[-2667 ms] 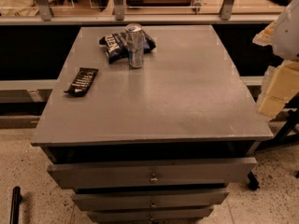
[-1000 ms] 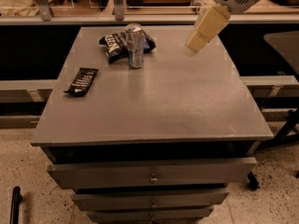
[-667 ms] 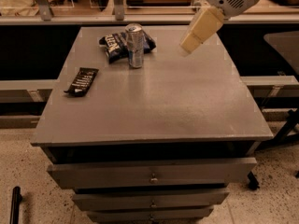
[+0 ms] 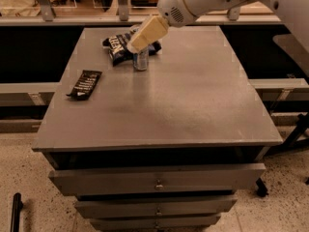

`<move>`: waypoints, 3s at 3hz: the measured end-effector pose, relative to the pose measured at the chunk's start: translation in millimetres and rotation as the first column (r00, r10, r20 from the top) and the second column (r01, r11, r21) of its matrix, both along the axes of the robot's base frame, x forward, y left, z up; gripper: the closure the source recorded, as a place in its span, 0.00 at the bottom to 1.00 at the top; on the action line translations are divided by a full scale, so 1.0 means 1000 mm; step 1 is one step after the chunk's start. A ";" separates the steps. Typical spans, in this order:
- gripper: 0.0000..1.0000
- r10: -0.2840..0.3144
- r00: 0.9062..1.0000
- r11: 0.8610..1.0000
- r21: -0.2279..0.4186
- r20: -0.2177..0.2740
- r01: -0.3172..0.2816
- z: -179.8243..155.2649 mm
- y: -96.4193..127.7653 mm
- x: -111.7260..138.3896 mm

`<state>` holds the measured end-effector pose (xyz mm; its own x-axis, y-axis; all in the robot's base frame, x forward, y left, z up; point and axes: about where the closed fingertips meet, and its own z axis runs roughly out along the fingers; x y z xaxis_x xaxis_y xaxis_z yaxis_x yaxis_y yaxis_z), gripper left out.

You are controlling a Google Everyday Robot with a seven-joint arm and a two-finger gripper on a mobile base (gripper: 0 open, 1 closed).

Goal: Pick redbull can

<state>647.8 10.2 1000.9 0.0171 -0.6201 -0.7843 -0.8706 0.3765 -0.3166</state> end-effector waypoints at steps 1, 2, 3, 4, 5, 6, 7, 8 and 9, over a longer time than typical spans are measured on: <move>0.00 0.005 1.000 1.000 0.000 -0.001 -0.005 0.001 -0.001 -0.003; 0.00 -0.020 0.999 0.998 0.061 -0.043 0.022 -0.017 -0.001 -0.002; 0.00 -0.055 0.996 0.991 0.117 -0.077 0.063 -0.038 0.001 0.008; 0.00 -0.066 0.993 0.979 0.183 -0.101 0.084 -0.054 0.007 0.024; 0.00 -0.056 0.991 0.967 0.241 -0.118 0.083 -0.066 0.015 0.040; 0.14 -0.049 0.991 0.953 0.291 -0.126 0.084 -0.074 0.025 0.054; 0.29 -0.053 0.991 0.948 0.306 -0.123 0.088 -0.080 0.030 0.063; 0.53 -0.047 0.991 0.936 0.342 -0.122 0.086 -0.080 0.033 0.067; 0.76 -0.042 0.989 0.882 0.459 -0.142 0.104 -0.077 0.030 0.070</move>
Offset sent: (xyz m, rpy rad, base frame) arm 0.0053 -0.0063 -0.0384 0.1595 0.0785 -0.0793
